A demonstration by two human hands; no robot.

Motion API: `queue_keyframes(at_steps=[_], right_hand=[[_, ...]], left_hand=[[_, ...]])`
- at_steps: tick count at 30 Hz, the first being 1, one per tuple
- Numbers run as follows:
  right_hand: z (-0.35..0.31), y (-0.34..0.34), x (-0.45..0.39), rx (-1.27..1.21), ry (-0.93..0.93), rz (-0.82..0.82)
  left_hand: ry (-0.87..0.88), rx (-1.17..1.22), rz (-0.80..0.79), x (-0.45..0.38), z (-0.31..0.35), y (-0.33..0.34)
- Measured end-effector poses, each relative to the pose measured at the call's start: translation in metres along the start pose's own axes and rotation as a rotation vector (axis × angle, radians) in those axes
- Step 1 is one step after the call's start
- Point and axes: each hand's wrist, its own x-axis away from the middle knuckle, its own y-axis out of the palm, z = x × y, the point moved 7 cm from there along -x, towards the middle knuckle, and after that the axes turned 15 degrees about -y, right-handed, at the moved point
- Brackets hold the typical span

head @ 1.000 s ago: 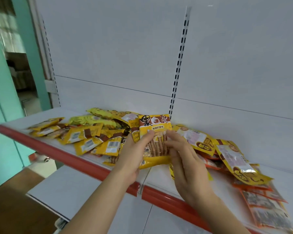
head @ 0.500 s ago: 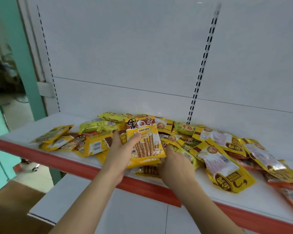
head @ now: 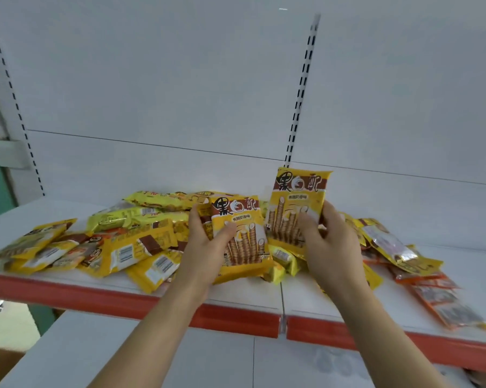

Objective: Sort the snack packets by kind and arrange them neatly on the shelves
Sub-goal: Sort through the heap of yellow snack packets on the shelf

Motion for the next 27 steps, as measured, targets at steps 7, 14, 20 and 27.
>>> queue_keyframes(at_steps=[7,14,20,27], right_hand=[[0.047,-0.054,0.011,-0.092,0.104,0.02],[0.097,-0.116,0.04,-0.053,0.155,0.019],[0.15,-0.214,0.058,-0.145,0.219,-0.012],[0.206,-0.349,0.079,-0.279,0.295,0.134]], left_hand=[[-0.009,-0.111,-0.063,0.011,-0.003,0.068],[0.049,-0.129,-0.174,0.055,-0.005,0.194],[0.059,-0.06,-0.423,0.095,-0.018,0.333],[0.006,-0.129,-0.633,0.126,-0.048,0.486]])
